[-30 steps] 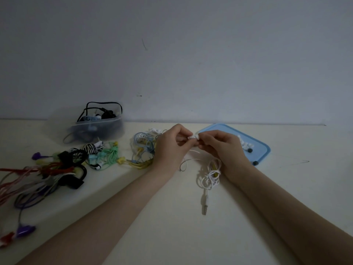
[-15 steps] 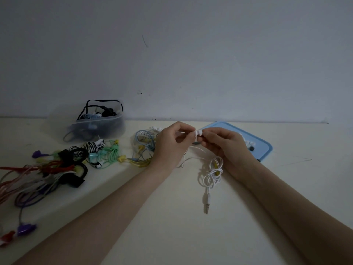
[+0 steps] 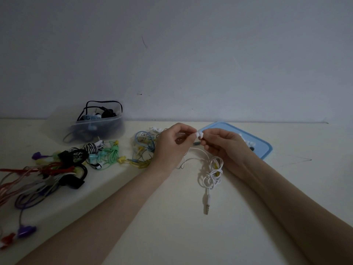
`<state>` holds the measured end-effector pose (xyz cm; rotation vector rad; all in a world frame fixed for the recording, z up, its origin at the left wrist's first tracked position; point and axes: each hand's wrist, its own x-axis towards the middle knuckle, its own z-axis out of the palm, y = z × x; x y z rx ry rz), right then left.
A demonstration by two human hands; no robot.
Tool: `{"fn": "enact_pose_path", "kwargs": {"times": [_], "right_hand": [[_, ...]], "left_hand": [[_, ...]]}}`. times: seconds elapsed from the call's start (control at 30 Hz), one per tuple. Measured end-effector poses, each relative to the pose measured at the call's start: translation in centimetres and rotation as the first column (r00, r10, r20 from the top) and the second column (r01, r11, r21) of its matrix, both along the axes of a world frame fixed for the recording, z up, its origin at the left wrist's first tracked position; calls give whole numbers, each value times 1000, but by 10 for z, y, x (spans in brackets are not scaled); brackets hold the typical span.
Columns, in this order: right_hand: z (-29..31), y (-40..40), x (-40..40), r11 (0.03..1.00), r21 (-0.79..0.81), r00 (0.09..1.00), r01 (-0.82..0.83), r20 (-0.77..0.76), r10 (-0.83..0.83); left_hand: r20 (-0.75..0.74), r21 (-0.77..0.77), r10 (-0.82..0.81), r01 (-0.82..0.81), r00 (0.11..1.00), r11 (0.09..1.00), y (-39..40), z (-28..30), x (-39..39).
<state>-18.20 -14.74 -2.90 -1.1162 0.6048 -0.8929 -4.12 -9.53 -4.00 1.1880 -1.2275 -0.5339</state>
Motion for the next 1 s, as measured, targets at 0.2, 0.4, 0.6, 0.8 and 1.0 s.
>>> {"fn": "enact_pose_path", "kwargs": {"times": [0.2,0.4,0.6,0.8,1.0], "right_hand": [[1,-1,-2,997,25,998,-69,2,69],[0,0,-2,994,68,995,-87,45,84],[1,2,-3,991,99,995,-89,63,83],[3,4,-3,989,94,992,-114,56,109],[3,4,-4,986,101,991,-130,51,126]], "left_hand": [[4,15,-52,52,999,999,3,3,1],[-105,69,-185,193,977,979,6,9,7],[-118,92,-221,233,968,968,8,13,8],[-170,123,-227,249,959,961,8,12,8],[-204,146,-236,268,950,952,8,12,9]]}}
